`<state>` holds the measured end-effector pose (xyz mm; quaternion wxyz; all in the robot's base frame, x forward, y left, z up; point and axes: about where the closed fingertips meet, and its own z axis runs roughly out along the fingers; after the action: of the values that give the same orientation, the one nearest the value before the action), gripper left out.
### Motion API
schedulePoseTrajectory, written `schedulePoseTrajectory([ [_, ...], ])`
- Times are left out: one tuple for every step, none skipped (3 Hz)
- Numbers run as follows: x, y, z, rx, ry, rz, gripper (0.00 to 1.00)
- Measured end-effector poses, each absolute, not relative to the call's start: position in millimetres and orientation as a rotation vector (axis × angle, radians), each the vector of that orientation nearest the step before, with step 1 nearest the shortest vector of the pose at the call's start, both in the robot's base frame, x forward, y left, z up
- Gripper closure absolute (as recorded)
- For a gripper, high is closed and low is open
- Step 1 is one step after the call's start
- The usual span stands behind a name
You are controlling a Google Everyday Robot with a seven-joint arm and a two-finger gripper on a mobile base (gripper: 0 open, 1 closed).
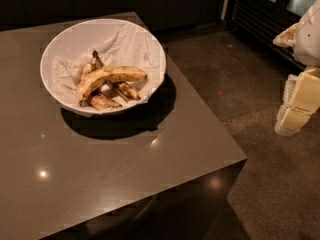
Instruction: Pick banana from white bowl
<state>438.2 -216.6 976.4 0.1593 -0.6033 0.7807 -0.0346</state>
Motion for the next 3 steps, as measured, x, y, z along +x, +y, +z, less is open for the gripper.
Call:
schedulePoseTrajectory([
  [438, -217, 976, -1.724, 2.231, -0.099, 0.0],
  [446, -208, 979, -1.764, 2.223, -0.105, 0.0],
  [462, -191, 983, -1.833, 2.21, -0.127, 0.0],
])
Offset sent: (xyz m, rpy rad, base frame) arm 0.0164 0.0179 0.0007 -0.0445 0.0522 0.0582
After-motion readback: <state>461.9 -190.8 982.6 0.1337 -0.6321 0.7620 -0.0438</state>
